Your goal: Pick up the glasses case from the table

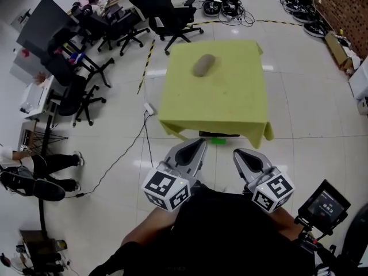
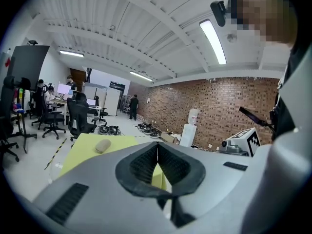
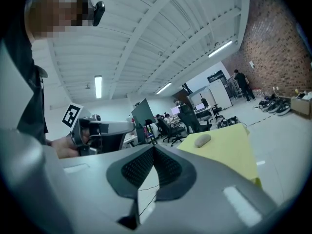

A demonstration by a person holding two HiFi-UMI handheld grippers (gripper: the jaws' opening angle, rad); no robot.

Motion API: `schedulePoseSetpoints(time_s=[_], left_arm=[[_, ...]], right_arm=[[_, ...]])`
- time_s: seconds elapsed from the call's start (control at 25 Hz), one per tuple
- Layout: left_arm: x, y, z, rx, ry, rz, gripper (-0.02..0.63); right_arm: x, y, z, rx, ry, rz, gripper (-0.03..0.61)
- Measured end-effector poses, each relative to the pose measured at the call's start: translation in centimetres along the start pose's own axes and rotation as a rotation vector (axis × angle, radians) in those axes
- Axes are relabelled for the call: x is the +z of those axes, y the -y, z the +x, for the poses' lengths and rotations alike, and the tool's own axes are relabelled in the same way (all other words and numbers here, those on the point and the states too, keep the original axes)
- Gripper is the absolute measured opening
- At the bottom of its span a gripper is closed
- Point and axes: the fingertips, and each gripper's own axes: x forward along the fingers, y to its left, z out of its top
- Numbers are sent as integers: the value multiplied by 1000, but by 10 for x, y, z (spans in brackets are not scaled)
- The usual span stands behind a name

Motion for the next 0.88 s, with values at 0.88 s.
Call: schedulePoseSetpoints(time_s=[0.88], left_arm=[[23, -106, -8, -6, 17, -8, 8]], right_arm=[[9, -8, 99, -34, -29, -14, 2]])
